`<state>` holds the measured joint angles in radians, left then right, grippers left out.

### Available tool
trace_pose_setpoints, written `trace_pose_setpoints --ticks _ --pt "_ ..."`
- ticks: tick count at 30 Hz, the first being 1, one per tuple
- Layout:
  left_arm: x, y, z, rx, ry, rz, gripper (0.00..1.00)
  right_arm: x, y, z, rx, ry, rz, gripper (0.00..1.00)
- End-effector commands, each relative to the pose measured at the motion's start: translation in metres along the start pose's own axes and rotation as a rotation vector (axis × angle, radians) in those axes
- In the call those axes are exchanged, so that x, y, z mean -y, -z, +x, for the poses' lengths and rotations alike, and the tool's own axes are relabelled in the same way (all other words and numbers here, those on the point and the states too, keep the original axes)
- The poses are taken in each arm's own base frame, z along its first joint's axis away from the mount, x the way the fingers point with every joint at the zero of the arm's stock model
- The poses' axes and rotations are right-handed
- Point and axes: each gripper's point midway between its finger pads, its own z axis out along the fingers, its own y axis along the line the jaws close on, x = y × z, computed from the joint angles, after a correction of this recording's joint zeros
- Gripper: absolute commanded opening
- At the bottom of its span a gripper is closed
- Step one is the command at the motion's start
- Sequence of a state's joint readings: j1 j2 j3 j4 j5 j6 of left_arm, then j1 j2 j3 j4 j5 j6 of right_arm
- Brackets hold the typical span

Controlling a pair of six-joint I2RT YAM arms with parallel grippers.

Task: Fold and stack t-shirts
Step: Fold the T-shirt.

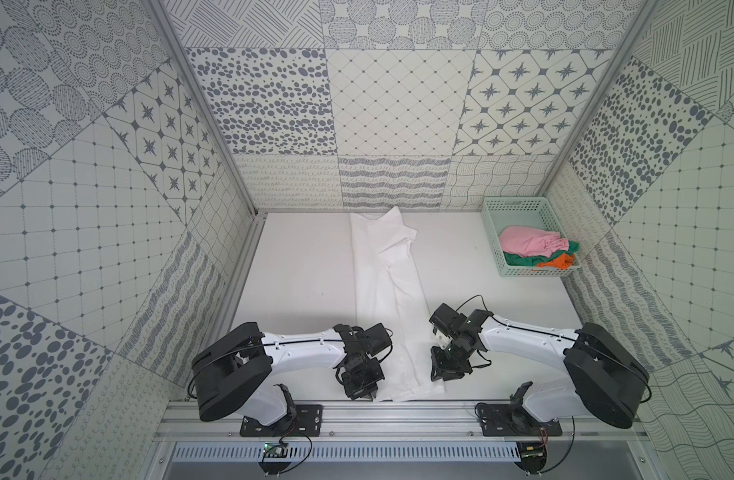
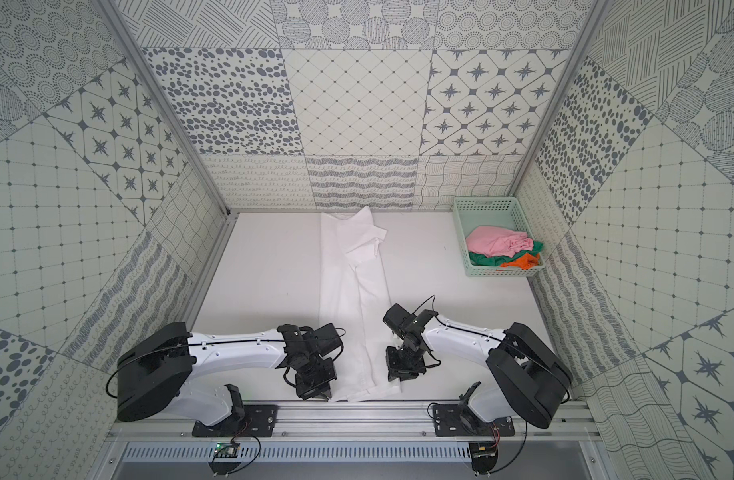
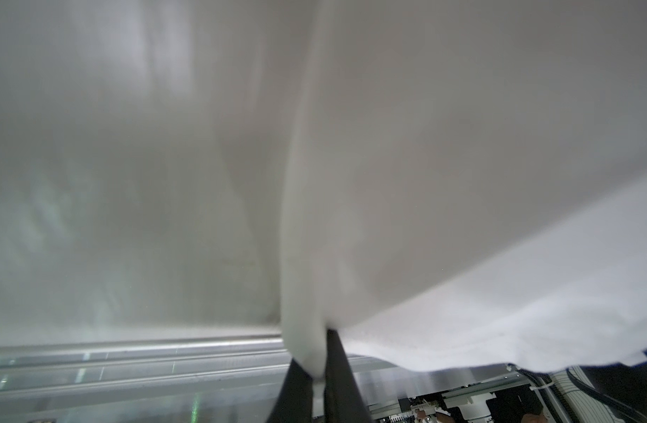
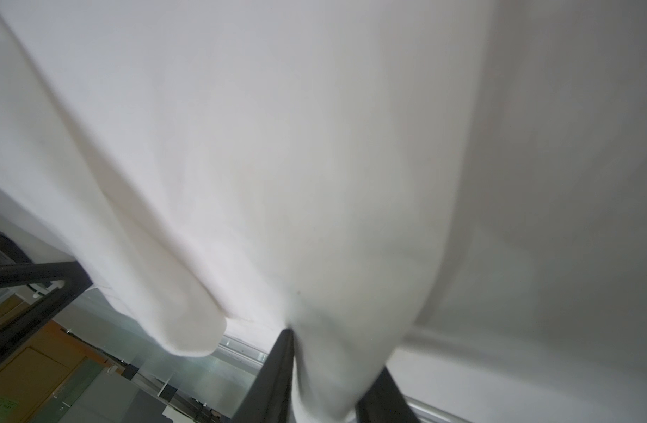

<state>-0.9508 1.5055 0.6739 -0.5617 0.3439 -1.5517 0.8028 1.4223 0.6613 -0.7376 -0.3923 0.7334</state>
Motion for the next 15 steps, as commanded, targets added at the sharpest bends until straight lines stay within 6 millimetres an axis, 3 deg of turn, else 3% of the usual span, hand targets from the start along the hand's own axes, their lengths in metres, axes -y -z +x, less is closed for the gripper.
trace_pose_setpoints --ticks 1,5,15 --pt "-0.025 -0.008 -0.028 0.159 0.02 -0.093 0.0 0.0 -0.003 -0.009 0.033 0.008 0.02 0.19" --pt "-0.027 -0.004 -0.029 0.171 0.025 -0.1 0.0 -0.006 0.007 -0.012 0.055 0.02 0.025 0.0" --pt "-0.013 0.032 -0.032 0.258 -0.02 -0.098 0.0 -0.023 0.039 -0.03 0.116 0.078 0.07 0.0"
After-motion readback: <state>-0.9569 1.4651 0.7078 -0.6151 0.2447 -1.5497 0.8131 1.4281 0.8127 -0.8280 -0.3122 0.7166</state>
